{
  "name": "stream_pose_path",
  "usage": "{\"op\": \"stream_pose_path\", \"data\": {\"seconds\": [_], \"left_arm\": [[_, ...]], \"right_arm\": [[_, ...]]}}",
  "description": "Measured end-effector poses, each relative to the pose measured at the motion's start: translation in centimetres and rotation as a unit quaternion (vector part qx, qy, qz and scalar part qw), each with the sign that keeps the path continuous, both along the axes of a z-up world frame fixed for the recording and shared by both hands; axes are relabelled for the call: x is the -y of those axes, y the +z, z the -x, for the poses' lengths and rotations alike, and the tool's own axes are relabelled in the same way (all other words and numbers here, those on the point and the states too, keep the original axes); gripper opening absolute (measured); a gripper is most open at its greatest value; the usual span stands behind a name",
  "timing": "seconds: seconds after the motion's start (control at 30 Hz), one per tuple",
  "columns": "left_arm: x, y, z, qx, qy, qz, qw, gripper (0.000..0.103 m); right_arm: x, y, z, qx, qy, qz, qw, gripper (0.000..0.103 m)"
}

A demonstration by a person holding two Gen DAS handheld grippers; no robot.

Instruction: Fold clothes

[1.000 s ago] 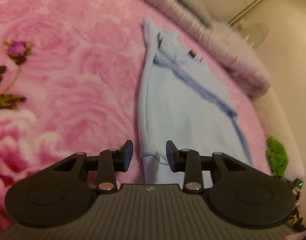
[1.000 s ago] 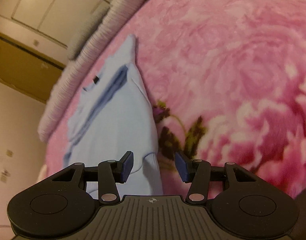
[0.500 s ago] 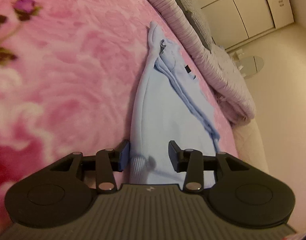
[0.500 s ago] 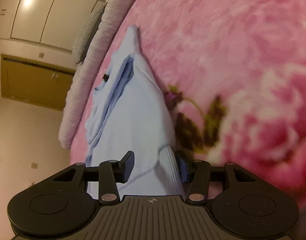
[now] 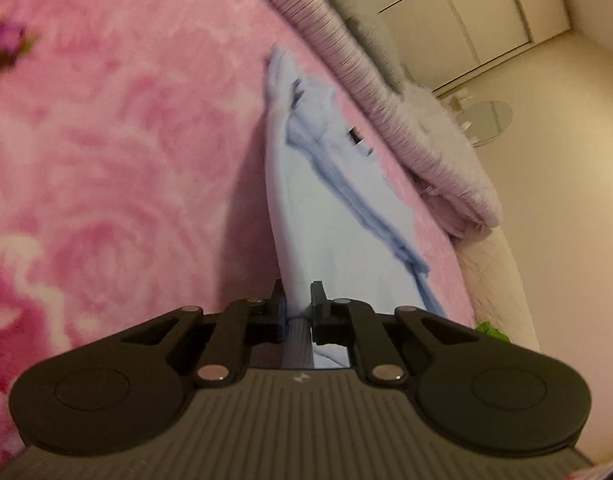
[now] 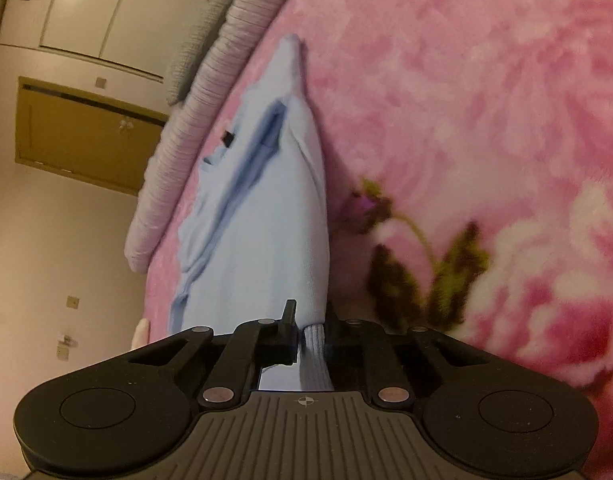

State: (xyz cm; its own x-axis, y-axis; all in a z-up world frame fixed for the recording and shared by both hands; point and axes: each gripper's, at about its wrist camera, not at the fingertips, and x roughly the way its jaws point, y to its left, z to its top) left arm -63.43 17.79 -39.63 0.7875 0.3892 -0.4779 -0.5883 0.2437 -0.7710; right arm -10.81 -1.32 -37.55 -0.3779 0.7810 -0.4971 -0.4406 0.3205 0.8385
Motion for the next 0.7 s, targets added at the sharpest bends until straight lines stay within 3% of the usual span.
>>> {"op": "stream_pose_path", "data": {"seconds": [0.27, 0.4, 0.57, 0.7], "left_arm": [[4.2, 4.2, 3.6, 0.025, 0.004, -0.048, 0.9985, 0.007], [8.9, 4.5, 7.4, 0.046, 0.017, -0.037, 0.9981, 0.007], [15.1, 3.5, 11.7, 0.042, 0.019, 0.002, 0.9989, 0.007], [17.3, 4.1, 13.0, 0.043, 0.017, 0.011, 0.9989, 0.007]], "right_arm": [[3.7, 4.9, 2.5, 0.018, -0.003, -0.045, 0.999, 0.009], [8.1, 5.9, 4.1, 0.011, -0.016, -0.051, 0.999, 0.009], [13.6, 5.7, 7.1, -0.009, -0.024, -0.039, 0.999, 0.009], [16.9, 5.3, 8.6, -0.029, -0.031, -0.027, 0.999, 0.009]]}}
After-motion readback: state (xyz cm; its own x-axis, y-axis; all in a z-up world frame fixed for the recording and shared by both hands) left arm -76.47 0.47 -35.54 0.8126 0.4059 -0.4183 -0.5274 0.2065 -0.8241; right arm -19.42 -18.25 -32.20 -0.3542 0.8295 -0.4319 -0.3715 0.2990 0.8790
